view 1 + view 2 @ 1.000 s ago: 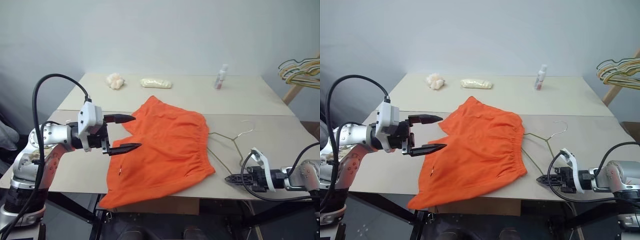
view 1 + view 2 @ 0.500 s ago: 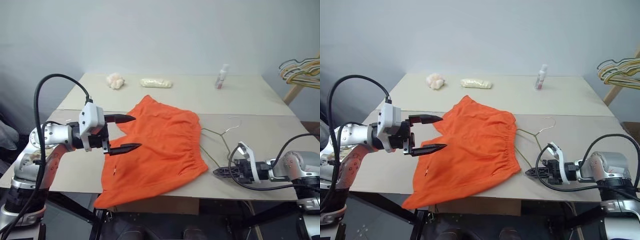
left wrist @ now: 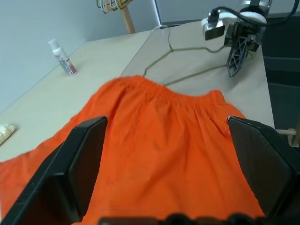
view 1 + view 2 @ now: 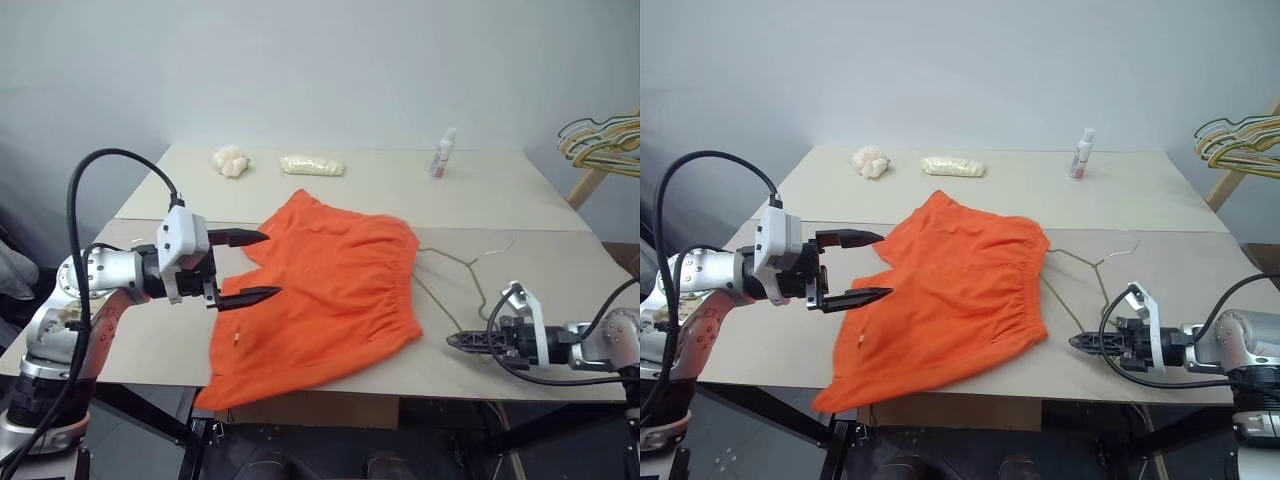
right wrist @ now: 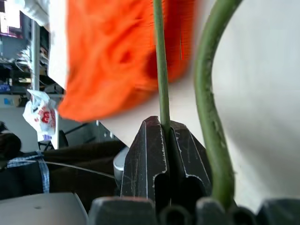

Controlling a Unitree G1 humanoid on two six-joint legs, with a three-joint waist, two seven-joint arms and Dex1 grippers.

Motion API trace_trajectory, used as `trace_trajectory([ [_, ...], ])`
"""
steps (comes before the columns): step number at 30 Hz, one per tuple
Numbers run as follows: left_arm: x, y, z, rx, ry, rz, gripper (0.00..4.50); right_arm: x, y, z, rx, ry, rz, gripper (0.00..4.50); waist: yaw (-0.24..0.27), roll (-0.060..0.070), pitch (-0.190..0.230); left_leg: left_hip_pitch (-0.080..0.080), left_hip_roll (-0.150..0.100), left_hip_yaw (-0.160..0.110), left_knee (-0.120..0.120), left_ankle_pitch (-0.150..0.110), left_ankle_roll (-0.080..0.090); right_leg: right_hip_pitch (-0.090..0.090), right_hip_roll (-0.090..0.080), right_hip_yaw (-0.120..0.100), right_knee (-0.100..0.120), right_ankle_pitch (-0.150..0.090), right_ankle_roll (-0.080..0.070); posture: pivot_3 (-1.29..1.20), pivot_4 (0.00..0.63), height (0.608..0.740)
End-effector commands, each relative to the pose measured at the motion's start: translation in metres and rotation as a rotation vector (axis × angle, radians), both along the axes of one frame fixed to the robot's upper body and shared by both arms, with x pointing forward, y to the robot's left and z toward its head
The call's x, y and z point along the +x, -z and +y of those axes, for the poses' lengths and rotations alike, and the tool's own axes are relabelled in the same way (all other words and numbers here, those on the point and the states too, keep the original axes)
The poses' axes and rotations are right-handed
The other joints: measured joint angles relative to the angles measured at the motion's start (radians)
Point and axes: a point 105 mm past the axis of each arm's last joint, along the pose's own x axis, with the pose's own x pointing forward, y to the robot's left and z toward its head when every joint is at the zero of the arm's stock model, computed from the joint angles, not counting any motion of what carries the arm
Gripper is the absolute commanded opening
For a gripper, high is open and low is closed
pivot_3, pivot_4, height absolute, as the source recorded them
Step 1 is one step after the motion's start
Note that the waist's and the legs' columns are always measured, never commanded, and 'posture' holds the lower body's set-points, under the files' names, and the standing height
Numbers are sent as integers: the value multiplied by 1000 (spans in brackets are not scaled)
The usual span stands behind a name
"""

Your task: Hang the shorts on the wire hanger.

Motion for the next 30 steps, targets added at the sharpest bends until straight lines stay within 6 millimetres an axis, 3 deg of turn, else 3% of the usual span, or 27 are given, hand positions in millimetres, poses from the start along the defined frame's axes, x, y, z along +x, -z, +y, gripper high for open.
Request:
trace_trajectory([
  [1,0,-13,3,8,-4,-62,4441,-6,-5,16,21,-83,-12,0,0,0,0,0,0,0,0,0,0,0,0,0,0,0,0,-48,0,740],
  [7,-1,-12,1,20,13,-59,4441,0,33,31,-139,-133,58,0,-4,0,0,1,0,0,0,0,0,0,0,0,1,0,0,-48,0,740],
  [11,1,-13,2,29,15,-64,4441,23,41,21,-226,-26,41,0,-4,-2,-1,1,0,0,0,0,-1,-1,0,0,1,0,0,-46,0,740],
  [17,1,-12,1,37,18,-66,4441,40,22,19,-196,2,-70,0,2,-2,-1,0,-1,0,0,0,-1,-1,0,0,1,0,0,-52,0,740],
  [23,3,-13,2,42,17,-76,4441,40,-8,24,-224,-104,-118,0,-4,-2,-1,0,0,1,0,0,-1,-2,0,0,1,0,0,-44,0,740],
  [25,3,-13,2,42,17,-79,4441,37,-12,23,-241,-139,-113,0,-3,-2,-1,-1,0,1,0,0,-1,-3,0,0,1,0,0,-41,0,740],
  [30,2,-10,2,33,6,-83,4441,58,-10,10,-309,-117,-101,0,-6,-2,-1,0,0,1,0,0,-1,-2,0,0,1,0,0,-24,0,740],
])
